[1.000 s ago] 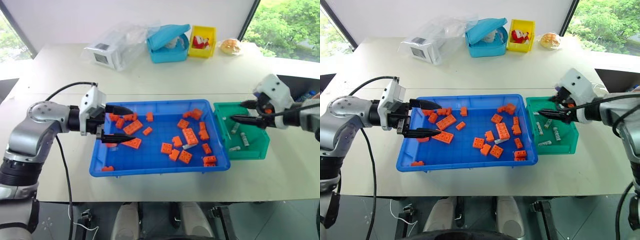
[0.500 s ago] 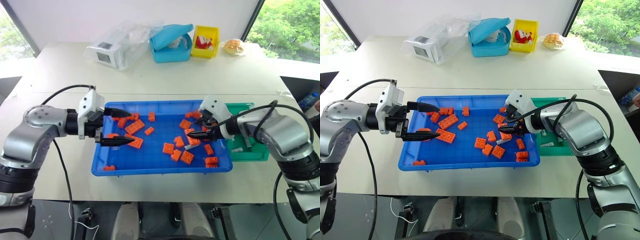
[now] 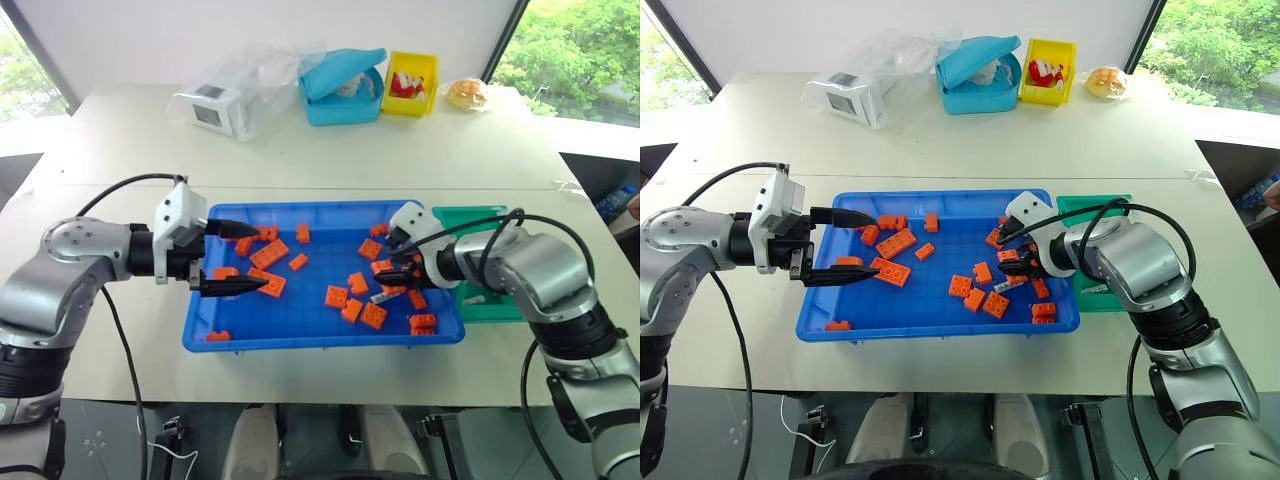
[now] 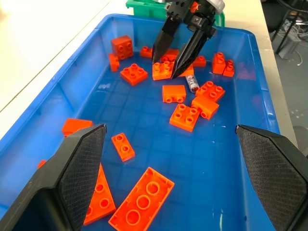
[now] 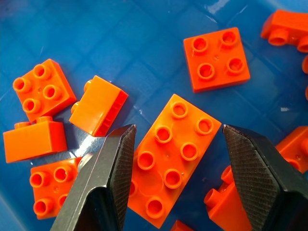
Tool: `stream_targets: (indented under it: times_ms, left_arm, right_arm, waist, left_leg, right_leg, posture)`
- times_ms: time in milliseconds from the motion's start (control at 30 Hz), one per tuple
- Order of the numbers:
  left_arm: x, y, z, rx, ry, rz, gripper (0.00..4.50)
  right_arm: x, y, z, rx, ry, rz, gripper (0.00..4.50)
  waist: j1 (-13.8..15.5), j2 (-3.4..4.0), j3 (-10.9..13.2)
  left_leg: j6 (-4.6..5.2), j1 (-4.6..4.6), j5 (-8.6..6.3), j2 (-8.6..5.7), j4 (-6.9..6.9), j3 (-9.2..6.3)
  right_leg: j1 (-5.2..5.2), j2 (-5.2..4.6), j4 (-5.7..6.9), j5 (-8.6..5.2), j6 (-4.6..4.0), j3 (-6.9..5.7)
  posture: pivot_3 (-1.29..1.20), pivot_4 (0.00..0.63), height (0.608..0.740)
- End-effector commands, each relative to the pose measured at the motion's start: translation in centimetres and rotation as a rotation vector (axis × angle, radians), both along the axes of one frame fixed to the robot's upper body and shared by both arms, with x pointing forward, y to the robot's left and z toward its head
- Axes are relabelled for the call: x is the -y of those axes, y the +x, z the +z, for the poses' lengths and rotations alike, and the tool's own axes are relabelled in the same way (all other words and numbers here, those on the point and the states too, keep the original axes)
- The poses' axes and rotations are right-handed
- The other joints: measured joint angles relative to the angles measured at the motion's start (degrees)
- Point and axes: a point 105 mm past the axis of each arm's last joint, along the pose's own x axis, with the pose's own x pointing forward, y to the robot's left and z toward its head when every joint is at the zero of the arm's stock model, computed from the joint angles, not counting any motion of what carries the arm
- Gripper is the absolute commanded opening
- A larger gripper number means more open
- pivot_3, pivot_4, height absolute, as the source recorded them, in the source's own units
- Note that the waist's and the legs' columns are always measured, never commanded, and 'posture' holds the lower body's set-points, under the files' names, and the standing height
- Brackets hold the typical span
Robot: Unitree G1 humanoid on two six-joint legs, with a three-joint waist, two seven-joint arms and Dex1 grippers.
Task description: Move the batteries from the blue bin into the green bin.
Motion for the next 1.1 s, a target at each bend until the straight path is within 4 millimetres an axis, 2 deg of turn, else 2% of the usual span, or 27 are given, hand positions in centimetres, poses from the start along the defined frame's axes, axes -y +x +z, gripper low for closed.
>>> stream_targets:
  times_ms: [33, 233, 333, 433, 500, 533, 633, 733, 867, 1000, 1100]
  left_arm:
    - [0.2, -0.1, 1.1, 0.052, -0.006, -0.018, 4.5]
    - [0.2, 0.1, 1.1, 0.053, -0.008, -0.026, 4.5]
    - [0.4, 0.3, 1.2, 0.055, -0.01, -0.033, 4.5]
    - [0.5, 0.4, 1.3, 0.058, -0.013, -0.039, 4.5]
    - [0.4, 0.5, 1.3, 0.059, -0.013, -0.041, 4.5]
    - [0.4, 0.6, 1.4, 0.061, -0.012, -0.041, 4.5]
    - [0.3, 0.8, 1.5, 0.064, -0.01, -0.042, 4.5]
    - [0.2, 0.9, 1.6, 0.067, -0.008, -0.042, 4.5]
    - [0.3, 1.1, 1.5, 0.069, -0.009, -0.043, 4.5]
    - [0.8, 1.0, 1.5, 0.071, -0.017, -0.055, 4.5]
    - [0.9, 1.0, 1.6, 0.074, -0.02, -0.058, 4.5]
  right_arm:
    - [0.4, 0.0, 1.3, 0.041, 0.012, -0.028, 2.93]
    - [0.4, -0.6, 1.1, 0.027, 0.013, -0.037, 2.93]
    - [0.1, -0.9, 0.4, 0.006, 0.014, -0.03, 2.93]
    - [-0.2, -1.1, -0.2, -0.02, 0.02, -0.021, 2.11]
    - [-0.6, -0.9, -0.5, -0.028, 0.024, -0.017, 1.15]
    - [-0.8, -0.8, -0.6, -0.027, 0.024, -0.011, 1.11]
    - [-1.7, -0.2, -0.3, -0.009, 0.036, 0.014, 1.11]
    - [-4.0, 0.8, 1.3, 0.059, 0.071, 0.078, 1.11]
    - [-9.2, 1.9, 3.7, 0.151, 0.143, 0.232, 1.11]
    - [-13.8, 2.5, 3.5, 0.164, 0.167, 0.354, 1.11]
    - [-14.5, 2.6, 3.7, 0.244, 0.103, 0.478, 2.62]
  waist:
    - [0.0, 0.0, 0.0]
    - [0.0, 0.0, 0.0]
    - [0.0, -0.02, 0.0]
    - [0.0, -0.05, 0.0]
    - [-0.1, -0.11, -0.1]
    - [-0.1, -0.13, -0.1]
    - [-0.4, -0.23, -0.1]
    - [-0.7, -0.24, -0.1]
    - [-0.7, -0.22, -0.1]
    - [-0.4, -0.24, -0.1]
    - [0.2, -0.26, -0.2]
  left_leg:
    - [0.0, 0.0, 0.0, 0.0, 0.0, 0.0]
    - [0.0, 0.0, 0.0, 0.0, 0.0, 0.0]
    - [0.0, 0.0, 0.0, 0.0, 0.0, -0.01]
    - [0.0, 0.0, 0.0, 0.0, 0.0, -0.01]
    - [0.0, 0.01, 0.0, 0.0, 0.0, -0.02]
    - [0.0, 0.02, 0.0, 0.0, 0.0, -0.02]
    - [0.0, 0.07, 0.0, 0.01, 0.0, -0.02]
    - [0.0, 0.12, 0.0, 0.03, -0.01, -0.01]
    - [0.01, 0.08, 0.0, 0.06, -0.06, -0.03]
    - [0.01, 0.06, 0.0, 0.06, -0.05, -0.03]
    - [0.0, -0.05, 0.0, 0.04, -0.02, -0.04]
  right_leg:
    - [0.0, 0.0, 0.0, 0.0, 0.0, 0.0]
    - [0.0, -0.01, 0.0, 0.0, 0.0, 0.0]
    - [0.01, 0.0, 0.0, 0.0, 0.0, 0.0]
    - [0.01, 0.0, -0.01, 0.0, 0.0, -0.01]
    - [0.04, 0.0, -0.01, 0.0, 0.0, -0.01]
    - [0.04, 0.0, -0.01, 0.0, 0.0, -0.01]
    - [0.06, 0.03, 0.01, 0.0, 0.0, -0.01]
    - [0.06, 0.06, 0.03, 0.01, -0.01, 0.02]
    - [-0.07, 0.13, 0.13, 0.0, -0.02, 0.03]
    - [-0.06, 0.12, 0.13, 0.0, -0.03, 0.01]
    - [-0.05, 0.03, 0.1, 0.0, -0.02, -0.06]
  posture:
    - [0.0, 0.15, 0.736]
    - [0.0, 0.15, 0.736]
    - [0.0, 0.15, 0.736]
    - [0.0, 0.15, 0.736]
    - [0.0, 0.15, 0.736]
    - [0.0, 0.15, 0.736]
    - [0.0, 0.15, 0.736]
    - [0.0, 0.15, 0.736]
    - [0.0, 0.15, 0.736]
    - [0.0, 0.15, 0.736]
    - [0.0, 0.15, 0.736]
